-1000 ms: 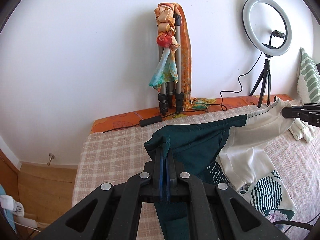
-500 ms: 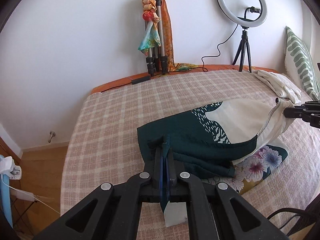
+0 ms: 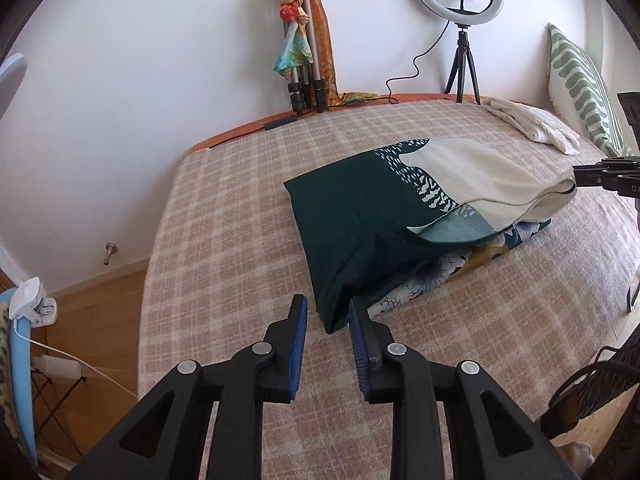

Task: Fold small clothes
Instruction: 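Lift the collar end and fold it back over the hem with both tools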

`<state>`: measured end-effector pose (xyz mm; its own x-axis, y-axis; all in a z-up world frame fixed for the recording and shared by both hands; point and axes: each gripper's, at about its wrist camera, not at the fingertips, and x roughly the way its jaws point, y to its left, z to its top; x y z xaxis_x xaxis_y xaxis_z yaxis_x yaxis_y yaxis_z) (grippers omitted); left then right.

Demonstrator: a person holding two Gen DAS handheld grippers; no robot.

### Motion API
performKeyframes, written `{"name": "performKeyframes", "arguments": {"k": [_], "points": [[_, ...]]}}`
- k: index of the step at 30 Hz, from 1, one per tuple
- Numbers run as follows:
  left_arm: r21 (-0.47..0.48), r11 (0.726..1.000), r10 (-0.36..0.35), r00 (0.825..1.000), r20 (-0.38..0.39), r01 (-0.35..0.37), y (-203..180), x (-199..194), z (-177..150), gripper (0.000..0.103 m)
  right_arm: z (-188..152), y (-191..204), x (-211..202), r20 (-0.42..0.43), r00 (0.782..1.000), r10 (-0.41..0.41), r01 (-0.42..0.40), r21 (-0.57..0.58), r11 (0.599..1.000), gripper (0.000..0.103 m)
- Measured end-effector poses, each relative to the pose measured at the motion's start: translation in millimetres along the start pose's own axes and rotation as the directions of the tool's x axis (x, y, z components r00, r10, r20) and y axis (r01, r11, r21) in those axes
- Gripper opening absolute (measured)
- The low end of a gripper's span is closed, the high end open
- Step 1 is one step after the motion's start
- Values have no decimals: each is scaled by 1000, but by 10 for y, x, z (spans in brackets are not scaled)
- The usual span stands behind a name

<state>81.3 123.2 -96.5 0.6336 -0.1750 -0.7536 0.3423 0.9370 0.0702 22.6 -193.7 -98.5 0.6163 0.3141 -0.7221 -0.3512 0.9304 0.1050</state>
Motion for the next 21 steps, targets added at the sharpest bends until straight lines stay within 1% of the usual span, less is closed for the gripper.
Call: {"name": "performKeyframes", "arguments": {"k": [2, 4, 6, 9, 11, 14, 17, 21], "points": [[-52, 999, -11, 1000, 13, 12, 113, -75, 12, 22, -12, -75, -38, 10, 1000, 11, -11, 50, 999, 10], [-91, 996, -2, 1000, 31, 5, 186, -101, 69, 22, -8, -156, -19, 7, 1000, 19, -20, 98, 995, 10], [-120, 993, -8, 999, 45, 13, 218, -88, 150, 22, 15, -186, 34, -3, 1000, 21, -21, 124, 992, 10], [-111, 994, 8, 999, 41, -3, 150, 8, 267, 22, 48, -150, 116, -15, 1000, 19, -17, 119, 993, 10], [-113, 993, -11, 1000, 28, 14, 75, 107, 324, 22, 66, -127, 176, -22, 999, 32, -29, 118, 993, 10], [-113, 993, -42, 999, 12, 43, -71, 271, 369, 22, 76, -114, 284, -37, 999, 32, -27, 117, 993, 10], [-101, 993, -56, 998, -16, 54, -207, 453, 385, 22, 69, -110, 413, -67, 997, 41, -33, 111, 993, 10], [-55, 997, -56, 996, -70, 52, -341, 635, 343, 22, 14, -78, 553, -118, 993, 23, -14, 79, 997, 10]]}}
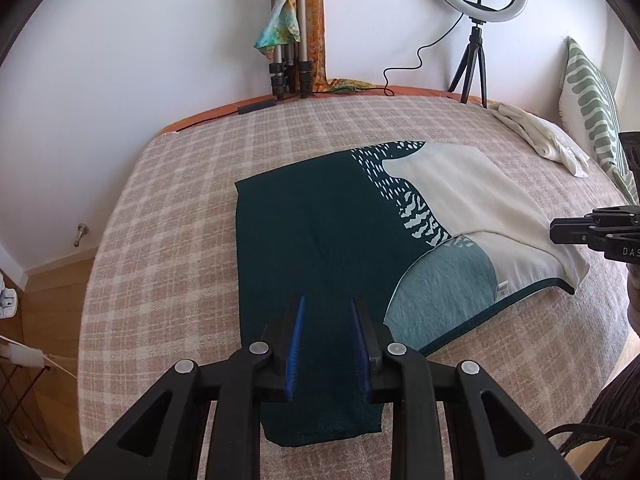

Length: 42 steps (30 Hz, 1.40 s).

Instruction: Fold small clothes

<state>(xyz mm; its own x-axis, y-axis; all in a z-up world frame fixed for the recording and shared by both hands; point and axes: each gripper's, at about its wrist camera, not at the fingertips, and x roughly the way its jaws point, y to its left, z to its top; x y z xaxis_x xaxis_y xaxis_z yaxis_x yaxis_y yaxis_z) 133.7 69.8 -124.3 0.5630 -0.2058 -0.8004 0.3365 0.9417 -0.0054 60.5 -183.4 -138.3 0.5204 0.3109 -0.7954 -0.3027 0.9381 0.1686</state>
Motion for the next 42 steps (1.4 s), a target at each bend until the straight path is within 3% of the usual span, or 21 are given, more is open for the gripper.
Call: {"name": "performKeyframes", "arguments": {"k": [5, 11, 13, 20, 31, 40, 41, 42], "points": [[-18, 1000, -8, 998, -67, 7, 61, 147, -83, 22, -48, -16, 118, -76, 997, -23, 20, -33, 999, 10], [-147, 989, 0, 1000, -5, -1, 180, -56, 58, 23, 415, 64, -93, 51, 997, 63, -63, 2, 998, 10], [-171, 985, 23, 999, 26, -18, 177, -137, 109, 30, 629, 155, -66, 83, 992, 91, -91, -7, 996, 10], [-159, 987, 14, 1000, -5, -15, 100, -40, 97, 32, 1155, 374, 508, 74, 990, 122, -122, -10, 992, 10], [-152, 988, 17, 996, -86, -30, 91, 262, 28, 42, 1250, 340, 1213, -23, 996, 84, -83, 30, 996, 10], [-154, 987, 28, 997, -77, -40, 134, 214, 18, 46, 1270, 361, 1138, -7, 995, 96, -96, 18, 995, 12], [-157, 987, 28, 997, -73, -39, 146, 189, 19, 46, 1277, 343, 1075, 5, 995, 103, -103, 20, 994, 15], [-164, 986, 25, 997, -71, -36, 163, 162, 12, 49, 1275, 320, 991, 19, 995, 100, -101, 18, 995, 27]]}}
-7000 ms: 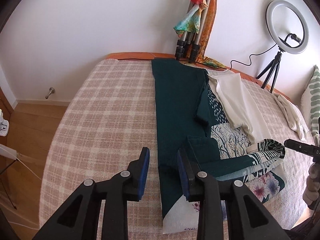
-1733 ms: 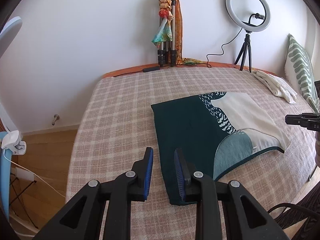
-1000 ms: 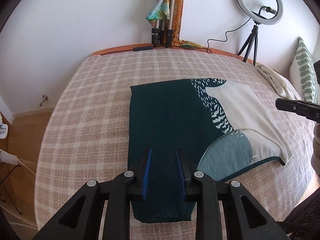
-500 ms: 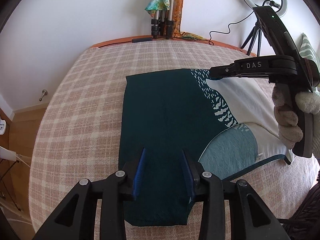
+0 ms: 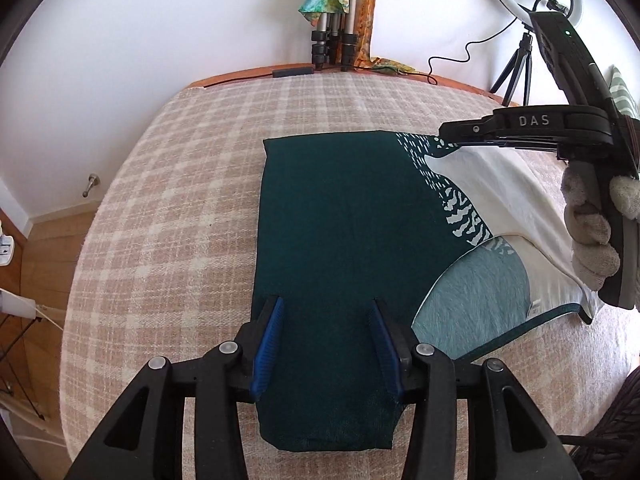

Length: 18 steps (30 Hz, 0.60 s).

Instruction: Fold small clothes

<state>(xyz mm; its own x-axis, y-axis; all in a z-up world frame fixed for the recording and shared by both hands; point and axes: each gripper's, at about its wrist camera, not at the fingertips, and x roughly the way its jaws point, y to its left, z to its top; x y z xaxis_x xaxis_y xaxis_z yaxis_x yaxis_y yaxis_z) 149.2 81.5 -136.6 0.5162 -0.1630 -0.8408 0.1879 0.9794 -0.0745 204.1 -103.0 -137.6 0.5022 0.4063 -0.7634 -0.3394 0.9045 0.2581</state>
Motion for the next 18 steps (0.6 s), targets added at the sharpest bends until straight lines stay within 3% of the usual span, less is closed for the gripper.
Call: {"name": "performKeyframes", "arguments": {"k": [2, 6, 11, 15, 18], "points": [[-24, 1000, -12, 1000, 10, 12, 64, -64, -13, 62, -22, -58, -185, 33, 999, -8, 8, -7, 1000, 47], [-129, 988, -85, 996, 14, 86, 300, -169, -33, 64, -99, -386, -477, 48, 998, 27, -30, 69, 997, 48], [-349, 913, -226, 974, 5, 214, 669, -190, -88, 66, -279, -989, -667, 33, 997, 76, -82, 254, 964, 48], [-449, 853, -294, 956, 9, 267, 806, -157, -119, 66, -482, -1317, -720, 26, 992, 123, -124, 364, 923, 48], [-501, 813, -344, 939, -4, 296, 841, -74, -137, 66, -591, -1443, -702, 31, 979, 204, -197, 426, 883, 48]]}}
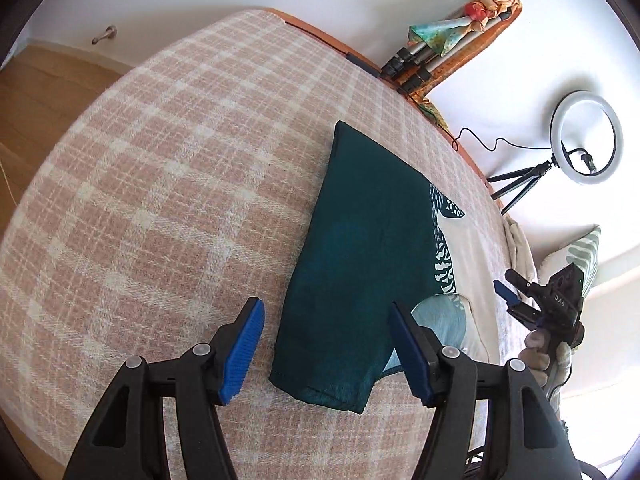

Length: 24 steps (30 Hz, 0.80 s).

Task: Fold small clothes
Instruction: 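Lift the folded bundle with both tools and carry it toward the pillow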

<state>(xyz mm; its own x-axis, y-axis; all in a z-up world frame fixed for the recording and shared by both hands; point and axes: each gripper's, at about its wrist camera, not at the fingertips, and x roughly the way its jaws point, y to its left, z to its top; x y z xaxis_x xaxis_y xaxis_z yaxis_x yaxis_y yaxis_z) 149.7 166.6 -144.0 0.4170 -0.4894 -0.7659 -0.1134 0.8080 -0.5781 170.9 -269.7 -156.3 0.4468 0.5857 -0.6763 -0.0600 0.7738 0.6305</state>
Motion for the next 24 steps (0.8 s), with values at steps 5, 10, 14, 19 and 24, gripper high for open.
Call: {"name": "performKeyframes", "arguments": {"k": [5, 10, 14, 19, 24], "points": [[-38, 999, -14, 1000, -27, 13, 9, 120, 16, 64, -41, -25, 63, -25, 999, 28, -27, 12, 1000, 48], [-70, 996, -55, 998, -39, 52, -19, 185, 44, 64, -15, -9, 170, -25, 995, 92, -91, 49, 995, 48], [-57, 996, -65, 997, -42, 62, -115, 263, 73, 64, 9, 3, 259, -23, 990, 139, -137, 60, 989, 48], [-33, 998, -61, 997, -48, 59, -249, 368, 123, 59, 26, 72, 331, -20, 988, 155, -154, 54, 987, 48], [8, 1000, -29, 998, -57, 29, -388, 475, 137, 36, 27, 169, 416, -38, 987, 154, -153, 36, 988, 41]]}}
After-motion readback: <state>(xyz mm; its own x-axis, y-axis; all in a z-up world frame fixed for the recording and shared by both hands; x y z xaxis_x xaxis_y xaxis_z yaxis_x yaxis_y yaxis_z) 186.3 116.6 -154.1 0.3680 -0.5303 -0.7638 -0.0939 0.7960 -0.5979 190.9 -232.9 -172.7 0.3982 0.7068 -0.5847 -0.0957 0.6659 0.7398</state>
